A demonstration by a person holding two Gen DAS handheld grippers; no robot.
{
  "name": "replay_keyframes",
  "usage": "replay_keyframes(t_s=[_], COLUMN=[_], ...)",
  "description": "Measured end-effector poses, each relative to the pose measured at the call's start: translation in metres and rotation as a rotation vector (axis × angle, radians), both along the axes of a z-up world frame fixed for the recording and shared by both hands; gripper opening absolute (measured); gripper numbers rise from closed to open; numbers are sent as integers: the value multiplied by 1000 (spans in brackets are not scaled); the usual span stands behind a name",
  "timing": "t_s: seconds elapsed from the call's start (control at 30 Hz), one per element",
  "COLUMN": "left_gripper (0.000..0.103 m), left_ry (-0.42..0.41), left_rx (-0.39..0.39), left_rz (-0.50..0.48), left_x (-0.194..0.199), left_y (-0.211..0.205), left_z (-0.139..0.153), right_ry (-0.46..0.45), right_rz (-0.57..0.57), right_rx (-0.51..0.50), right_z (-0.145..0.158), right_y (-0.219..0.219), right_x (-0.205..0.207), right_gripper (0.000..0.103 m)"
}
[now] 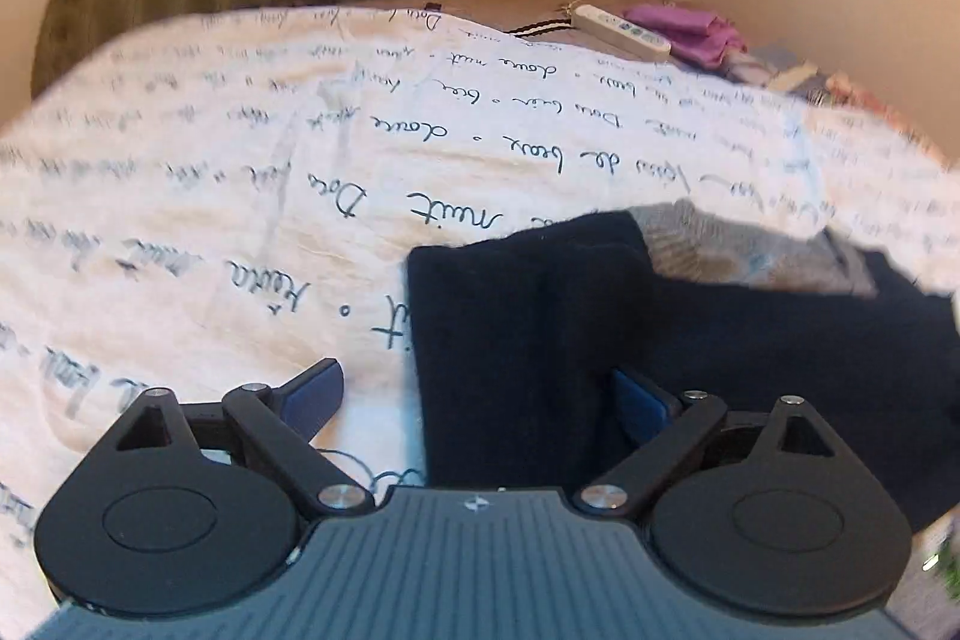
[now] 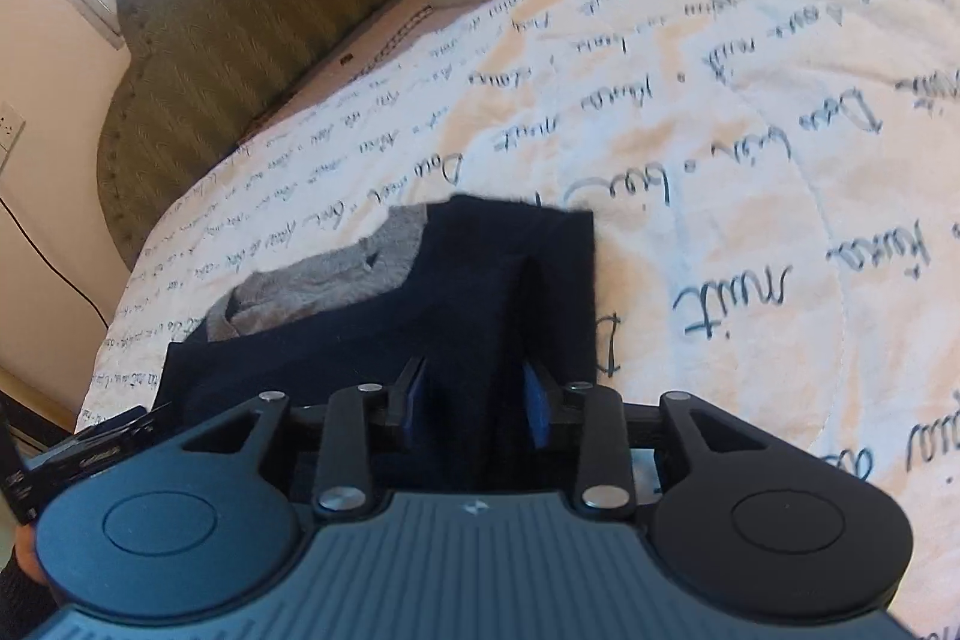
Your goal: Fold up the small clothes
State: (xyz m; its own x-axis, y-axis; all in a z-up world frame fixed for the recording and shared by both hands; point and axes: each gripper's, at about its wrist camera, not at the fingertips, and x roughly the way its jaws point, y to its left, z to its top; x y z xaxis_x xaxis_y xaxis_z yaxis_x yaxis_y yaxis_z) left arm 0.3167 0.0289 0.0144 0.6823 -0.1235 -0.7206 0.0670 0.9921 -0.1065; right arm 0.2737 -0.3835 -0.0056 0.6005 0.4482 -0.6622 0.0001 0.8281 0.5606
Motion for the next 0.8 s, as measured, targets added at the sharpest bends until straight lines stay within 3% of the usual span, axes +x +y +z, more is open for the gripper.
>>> replay_keyframes(t_s=[0.03, 0.07, 0.1, 0.13, 0.17, 0.27, 0.33, 0.4, 0.5, 0.67, 0.73, 0.77, 0.8], left_gripper=[79, 61, 35, 25, 15, 7, 7, 10, 11, 30, 51, 67, 75], left_ry=[7, 5, 2, 3, -9, -82, -69, -67, -108, -205, -291, -323, -349], left_rx=[-27, -48, -68, -82, -78, 19, 109, 97, 173, 230, 242, 240, 240], left_rz=[-5, -25, -52, -62, -61, -50, 9, 18, -12, -13, -22, -34, -54], left_x=[3, 3, 3, 3, 0, -9, -1, 0, -12, -41, -59, -67, -71], left_y=[2, 3, 4, 4, 3, -6, -8, -3, -15, -20, -27, -32, -40], left_z=[1, 3, 5, 8, 13, 20, 8, -4, 0, 24, 34, 36, 37], right_ry=[-14, -20, -12, -18, -30, -69, -40, -28, -25, -66, -154, -206, -256], right_rz=[10, 6, 10, 7, 7, -7, -23, -38, -62, -104, -130, -128, -119], right_rx=[-5, 9, 48, 58, 44, 5, -17, -6, 13, 15, -53, -83, -109], right_z=[0, -1, -3, -3, -1, 7, -2, -12, -12, 9, 27, 35, 43], right_y=[2, 1, -2, -4, -4, -5, -6, -6, -4, -9, -6, -2, 3], right_x=[-1, -2, 0, 0, -1, -6, -3, -3, -4, -22, -38, -45, -50], right_gripper=[32, 14, 4, 5, 4, 4, 4, 4, 4, 15, 17, 17, 17])
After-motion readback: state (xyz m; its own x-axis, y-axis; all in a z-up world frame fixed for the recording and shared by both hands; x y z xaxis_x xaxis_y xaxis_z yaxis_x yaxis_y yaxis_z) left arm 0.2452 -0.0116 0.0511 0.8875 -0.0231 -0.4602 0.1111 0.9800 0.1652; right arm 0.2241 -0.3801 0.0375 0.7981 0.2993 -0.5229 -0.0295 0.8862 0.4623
